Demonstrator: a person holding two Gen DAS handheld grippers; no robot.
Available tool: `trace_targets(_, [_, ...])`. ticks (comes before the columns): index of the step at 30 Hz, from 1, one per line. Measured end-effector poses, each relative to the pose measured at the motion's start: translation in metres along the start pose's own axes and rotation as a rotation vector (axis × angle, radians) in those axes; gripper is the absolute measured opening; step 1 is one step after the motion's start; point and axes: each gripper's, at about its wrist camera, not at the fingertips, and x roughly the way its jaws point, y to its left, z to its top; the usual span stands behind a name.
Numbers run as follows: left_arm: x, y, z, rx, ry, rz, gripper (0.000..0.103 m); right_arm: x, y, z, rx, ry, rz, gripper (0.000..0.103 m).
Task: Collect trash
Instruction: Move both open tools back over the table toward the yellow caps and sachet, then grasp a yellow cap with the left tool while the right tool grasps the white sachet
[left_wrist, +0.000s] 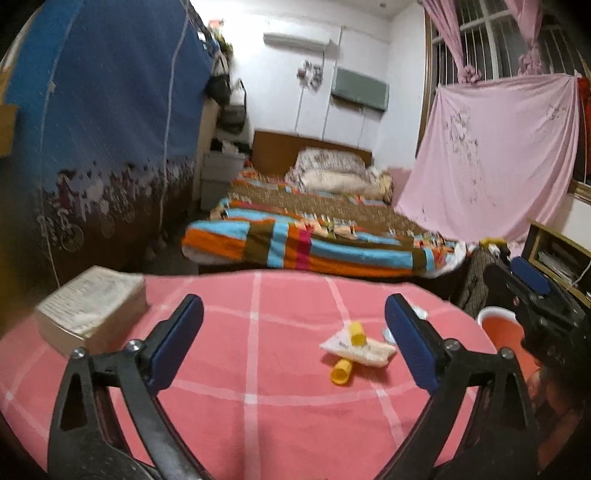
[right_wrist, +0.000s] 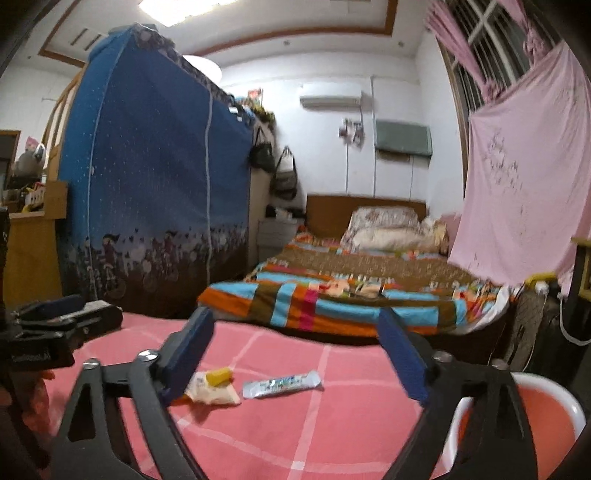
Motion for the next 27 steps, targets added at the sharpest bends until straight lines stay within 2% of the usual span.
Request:
trace_targets(3, [0.011,0.0,-0.003,-0.004,0.076,-0.043,0.056,0.014,-0.004,-0.002,0.034,0.083,0.025,0.076])
trace_targets(6, [0.021,-0.003,-0.005,-0.003,0.149,-0.096,0.041,0.025,-0.003,-0.005,0.041,0.159,0.037,0.07])
trace_targets(10, [0.035,-0.009,-0.011,0.007,0.259,-0.161,0.03,0.039,0.0,-0.011,0.041,0.256,0.056,0.066])
trace_targets(12, [0.044,-0.012,-0.014,0.01,0.311,-0.175,0.02,0.046,0.0,-0.014,0.044,0.294,0.064,0.058])
trace_targets(15, [0.055,-0.015,-0.018,0.017,0.376,-0.181,0.014,0.054,-0.001,-0.017,0.056,0.347,0.078,0.053])
trace_targets(20, [0.074,-0.026,-0.023,0.051,0.477,-0.186,0.008,0.069,-0.001,-0.022,0.071,0.431,0.093,0.05])
trace_targets(23, [0.078,-0.029,-0.023,0.067,0.494,-0.188,0.0,0.081,-0.001,-0.027,0.083,0.5,0.112,0.05])
trace_targets(27, [0.073,-0.022,-0.022,0.041,0.482,-0.184,0.0,0.094,-0.002,-0.029,0.098,0.561,0.118,0.05])
